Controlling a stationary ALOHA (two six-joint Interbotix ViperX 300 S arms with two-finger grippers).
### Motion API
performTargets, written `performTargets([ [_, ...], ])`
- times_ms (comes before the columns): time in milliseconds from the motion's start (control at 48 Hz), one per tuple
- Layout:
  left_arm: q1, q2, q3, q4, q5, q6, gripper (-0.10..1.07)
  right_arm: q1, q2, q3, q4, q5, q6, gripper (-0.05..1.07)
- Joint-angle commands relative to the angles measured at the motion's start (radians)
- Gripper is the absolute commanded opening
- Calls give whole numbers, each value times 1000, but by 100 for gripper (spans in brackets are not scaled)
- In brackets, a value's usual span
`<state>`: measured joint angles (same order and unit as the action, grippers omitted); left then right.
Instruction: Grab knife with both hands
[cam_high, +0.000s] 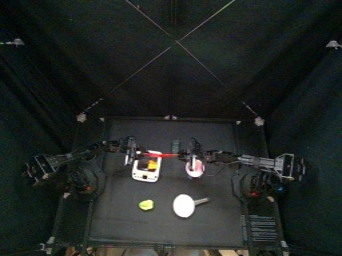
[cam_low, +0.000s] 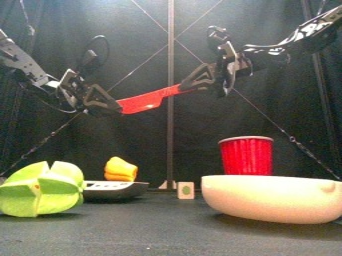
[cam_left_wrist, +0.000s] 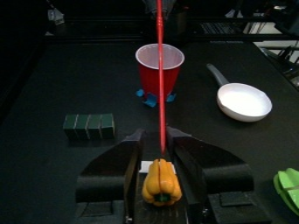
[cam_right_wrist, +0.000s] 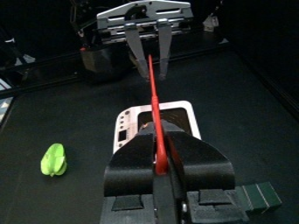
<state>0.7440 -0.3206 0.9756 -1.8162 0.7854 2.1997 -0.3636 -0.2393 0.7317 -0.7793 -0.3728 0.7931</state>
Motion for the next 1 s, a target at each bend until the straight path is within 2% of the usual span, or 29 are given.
performTargets([
  [0, 2, 0, -23, -5, 8, 2, 63, 2, -11, -21, 2, -9, 0, 22],
  [438, 3, -14, -2, -6, 17, 2, 29, 2, 26, -9, 5, -6, 2, 22],
  [688, 5, -34, 32, -6, 26, 3, 28, 15, 81, -17, 3, -5, 2, 22],
  [979, 5, -52, 34, 17, 26, 3, 28, 20, 87, -21, 8, 3, 6, 22],
])
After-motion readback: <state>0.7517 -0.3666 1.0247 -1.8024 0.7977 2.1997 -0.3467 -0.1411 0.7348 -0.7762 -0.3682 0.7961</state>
